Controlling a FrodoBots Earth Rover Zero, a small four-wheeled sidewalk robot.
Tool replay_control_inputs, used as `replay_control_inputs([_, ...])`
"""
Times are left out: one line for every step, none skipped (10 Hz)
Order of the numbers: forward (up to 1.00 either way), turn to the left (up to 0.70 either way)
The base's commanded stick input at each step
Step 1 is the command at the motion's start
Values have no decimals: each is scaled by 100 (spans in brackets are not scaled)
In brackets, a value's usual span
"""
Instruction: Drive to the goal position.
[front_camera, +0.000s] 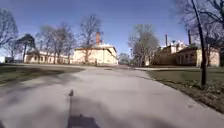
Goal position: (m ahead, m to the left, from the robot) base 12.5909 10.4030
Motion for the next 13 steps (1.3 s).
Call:
replay_control_inputs([85,0])
replay_control_inputs([85,0])
replay_control_inputs([85,0])
replay_control_inputs([85,0])
replay_control_inputs([85,0])
replay_control_inputs([85,0])
replay_control_inputs([85,0])
replay_control_inputs([85,31])
replay_control_inputs([85,34])
replay_control_inputs([85,34])
replay_control_inputs([85,0])
replay_control_inputs([85,0])
replay_control_inputs([85,0])
